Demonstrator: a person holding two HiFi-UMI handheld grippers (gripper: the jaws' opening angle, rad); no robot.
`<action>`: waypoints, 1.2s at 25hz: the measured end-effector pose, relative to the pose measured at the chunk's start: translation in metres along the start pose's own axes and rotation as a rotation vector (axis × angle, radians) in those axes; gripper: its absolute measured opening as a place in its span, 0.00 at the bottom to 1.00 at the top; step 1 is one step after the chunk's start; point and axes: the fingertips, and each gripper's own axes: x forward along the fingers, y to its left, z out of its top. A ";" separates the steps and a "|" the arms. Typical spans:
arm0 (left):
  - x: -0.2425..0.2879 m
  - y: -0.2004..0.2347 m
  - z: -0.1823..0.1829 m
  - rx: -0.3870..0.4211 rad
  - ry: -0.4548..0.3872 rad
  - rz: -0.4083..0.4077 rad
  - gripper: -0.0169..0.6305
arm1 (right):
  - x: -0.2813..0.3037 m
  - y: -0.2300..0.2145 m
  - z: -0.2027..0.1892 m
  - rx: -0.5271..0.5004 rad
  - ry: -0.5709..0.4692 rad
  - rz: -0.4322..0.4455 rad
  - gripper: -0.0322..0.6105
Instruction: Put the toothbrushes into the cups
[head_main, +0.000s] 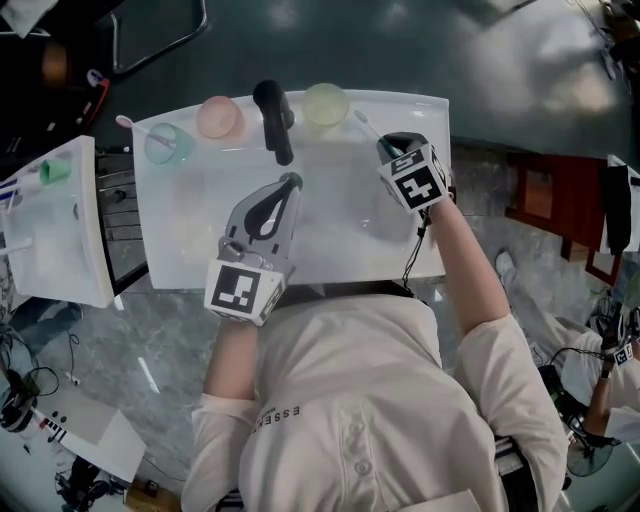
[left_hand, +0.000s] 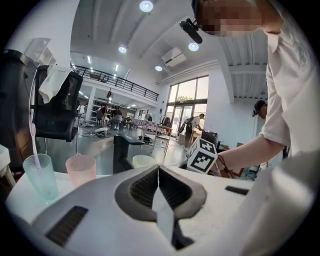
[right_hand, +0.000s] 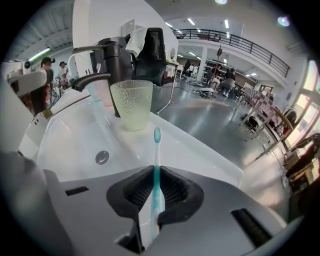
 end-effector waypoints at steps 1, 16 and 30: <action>-0.003 0.001 0.001 -0.001 -0.005 -0.002 0.03 | -0.005 0.001 0.004 0.017 -0.015 -0.010 0.13; -0.073 0.048 0.035 0.073 -0.071 -0.070 0.03 | -0.105 0.048 0.105 0.139 -0.283 -0.208 0.13; -0.160 0.141 0.049 0.095 -0.102 -0.013 0.03 | -0.127 0.153 0.251 0.167 -0.523 -0.137 0.13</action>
